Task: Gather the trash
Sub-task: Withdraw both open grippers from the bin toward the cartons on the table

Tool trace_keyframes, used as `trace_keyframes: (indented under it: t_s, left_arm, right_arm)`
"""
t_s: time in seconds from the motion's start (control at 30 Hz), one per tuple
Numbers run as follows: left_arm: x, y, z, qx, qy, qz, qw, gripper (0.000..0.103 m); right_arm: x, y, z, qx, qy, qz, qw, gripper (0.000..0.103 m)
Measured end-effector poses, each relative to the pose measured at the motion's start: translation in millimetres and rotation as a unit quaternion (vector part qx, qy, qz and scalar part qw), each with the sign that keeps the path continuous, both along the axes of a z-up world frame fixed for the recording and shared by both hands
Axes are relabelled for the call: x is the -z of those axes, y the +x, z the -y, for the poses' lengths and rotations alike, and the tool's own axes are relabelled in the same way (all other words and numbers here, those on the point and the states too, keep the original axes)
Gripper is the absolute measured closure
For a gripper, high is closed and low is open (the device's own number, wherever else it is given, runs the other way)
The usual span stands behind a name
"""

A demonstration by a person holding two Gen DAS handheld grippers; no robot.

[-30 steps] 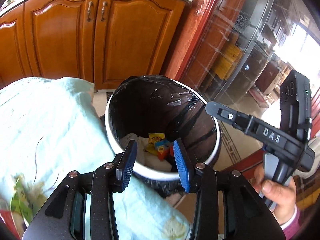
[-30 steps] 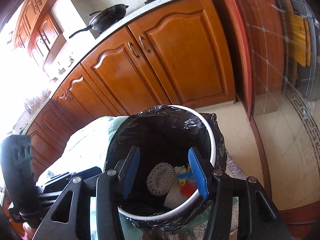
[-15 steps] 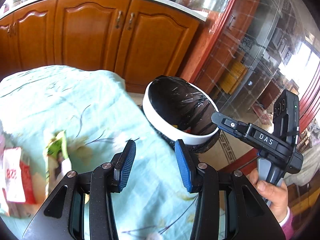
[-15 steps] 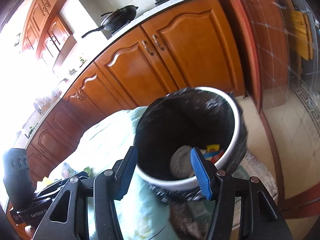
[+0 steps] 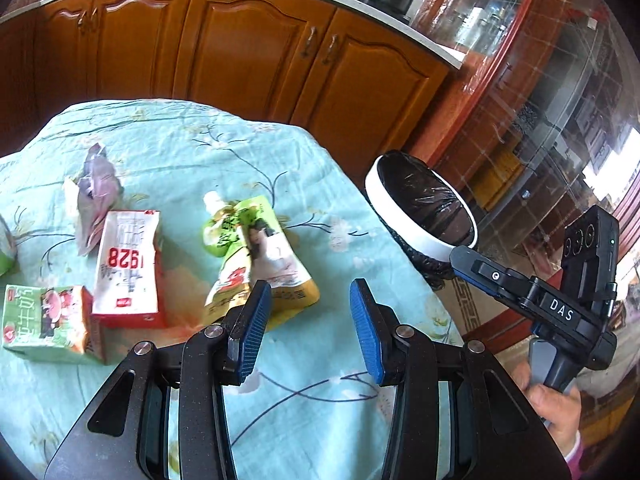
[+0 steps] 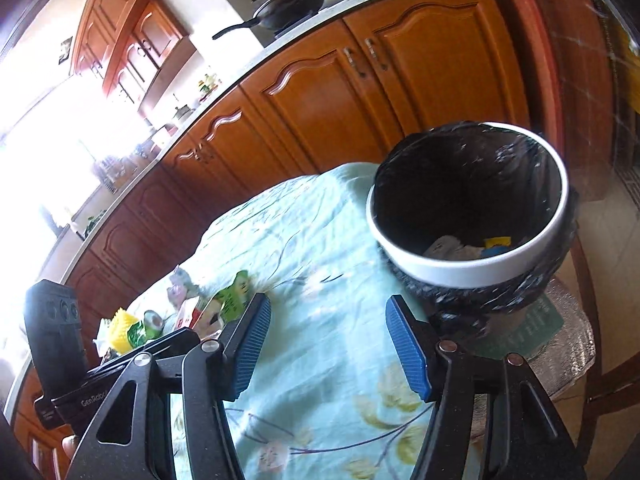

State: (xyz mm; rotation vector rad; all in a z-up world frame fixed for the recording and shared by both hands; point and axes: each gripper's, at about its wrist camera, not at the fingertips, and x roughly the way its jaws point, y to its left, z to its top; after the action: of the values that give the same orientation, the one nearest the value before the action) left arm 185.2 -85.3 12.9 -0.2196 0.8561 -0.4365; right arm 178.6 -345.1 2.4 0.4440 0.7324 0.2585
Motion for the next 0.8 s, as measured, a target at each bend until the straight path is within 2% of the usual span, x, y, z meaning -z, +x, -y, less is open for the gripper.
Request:
trace_keyframes:
  t_s: [0.47, 0.53, 0.67, 0.8]
  left_arm:
    - [4, -10, -67, -0.067, 0.005, 0.001, 0.9977, 0.062]
    - [6, -9, -73, -0.075, 0.008, -0.002, 0.9972, 0.056]
    - [5, -7, -81, -0.083, 0.015, 0.001, 0.9964, 0.053]
    - [6, -1, -85, -0.087, 0.027, -0.002, 0.9958, 0.043]
  right_arm:
    - [8, -1, -62, -0.057, -0.004, -0.009, 0.998, 0.041]
    - [9, 1, -69, -0.064, -0.005, -0.01, 0.998, 0.041]
    - [9, 5, -81, -0.076, -0.006, -0.011, 0.997, 0.041]
    - [10, 12, -91, -0.087, -0.006, -0.014, 0.996, 0.041]
